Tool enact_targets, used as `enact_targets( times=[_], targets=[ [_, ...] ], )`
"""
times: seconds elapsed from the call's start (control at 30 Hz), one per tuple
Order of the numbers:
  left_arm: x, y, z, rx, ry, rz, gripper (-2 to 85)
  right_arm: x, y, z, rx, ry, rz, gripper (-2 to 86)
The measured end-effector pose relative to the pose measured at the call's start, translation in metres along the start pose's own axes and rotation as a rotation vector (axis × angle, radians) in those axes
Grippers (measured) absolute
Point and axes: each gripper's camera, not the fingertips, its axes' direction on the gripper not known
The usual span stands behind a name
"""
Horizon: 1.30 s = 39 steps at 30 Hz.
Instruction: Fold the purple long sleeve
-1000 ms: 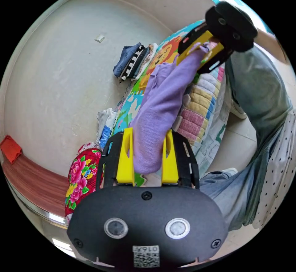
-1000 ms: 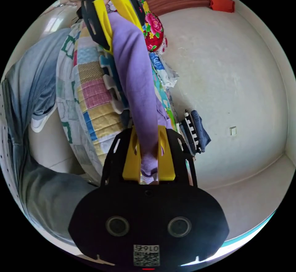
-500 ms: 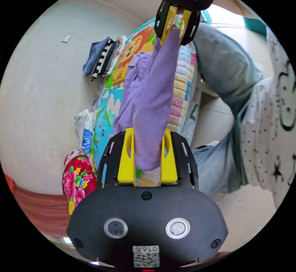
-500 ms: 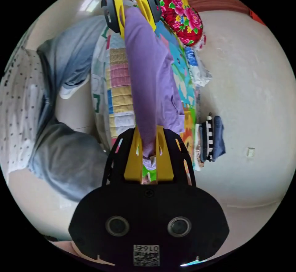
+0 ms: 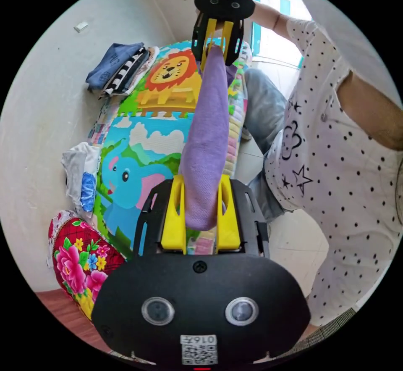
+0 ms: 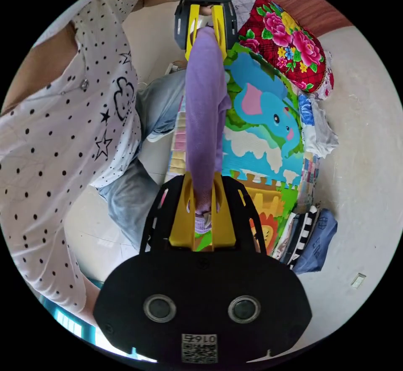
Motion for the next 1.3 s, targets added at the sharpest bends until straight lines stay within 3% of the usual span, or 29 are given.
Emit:
enact_targets(
  times=[0.17, 0.23, 0.3, 0.37, 0.4, 0.53, 0.63, 0.73, 0.77, 0.8, 0.83, 0.93, 1.03, 1.13, 1.23, 1.3],
  targets=[
    [-0.189, -0.007, -0.012, -0.075, -0.054, -0.187, 11.0, 0.171, -0.033, 0.028, -0.050, 0.111, 0.149, 6.0],
    [-0.250, -0.011, -0.032, -0.062, -0.245, -0.208, 10.8, 0.236, -0.046, 0.032, -0.046, 0.236, 0.247, 6.0],
    [-0.312, -0.010, -0.059, 0.017, -0.572, -0.229, 11.0, 0.290, -0.057, 0.030, -0.037, 0.462, 0.314, 6.0],
    [-0.351, -0.006, -0.059, 0.038, -0.753, -0.216, 11.2, 0.342, -0.071, 0.036, -0.019, 0.791, 0.395, 6.1],
    [-0.378, -0.002, -0.046, 0.023, -0.856, -0.213, 11.4, 0.352, -0.076, 0.043, -0.018, 0.864, 0.399, 6.0],
    [-0.453, 0.010, 0.033, -0.112, -1.069, -0.268, 12.3, 0.416, -0.111, 0.137, -0.037, 1.167, 0.405, 6.3],
    [-0.499, 0.026, 0.123, -0.218, -1.005, -0.445, 11.6, 0.444, -0.136, 0.236, -0.051, 1.179, 0.508, 6.6],
    [-0.506, 0.052, 0.217, -0.340, -0.837, -0.529, 8.6, 0.436, -0.158, 0.361, -0.257, 0.967, 0.451, 6.9],
    [-0.492, 0.060, 0.232, -0.274, -0.998, -0.524, 8.0, 0.424, -0.159, 0.409, -0.369, 0.873, 0.383, 7.1],
    [-0.478, 0.068, 0.239, -0.226, -1.131, -0.474, 7.5, 0.416, -0.157, 0.428, -0.393, 0.886, 0.368, 7.1],
    [-0.475, 0.072, 0.239, -0.211, -1.153, -0.459, 7.4, 0.399, -0.148, 0.454, -0.391, 0.991, 0.331, 7.0],
    [-0.473, 0.105, 0.211, -0.119, -1.083, -0.523, 6.1, 0.368, -0.114, 0.477, -0.276, 1.126, 0.329, 7.2],
    [-0.472, 0.142, 0.172, -0.099, -1.075, -0.684, 5.1, 0.342, -0.071, 0.474, -0.170, 1.028, 0.374, 8.2],
    [-0.456, 0.180, 0.124, 0.079, -0.901, -0.879, 3.0, 0.303, -0.018, 0.461, -0.065, 0.869, 0.435, 8.7],
    [-0.427, 0.207, 0.080, 0.407, -0.504, -1.022, -0.2, 0.256, 0.065, 0.430, 0.156, 0.710, 0.569, 8.8],
    [-0.397, 0.207, 0.056, 0.653, -0.148, -0.933, -0.7, 0.228, 0.125, 0.409, 0.283, 0.656, 0.655, 8.8]
  ],
)
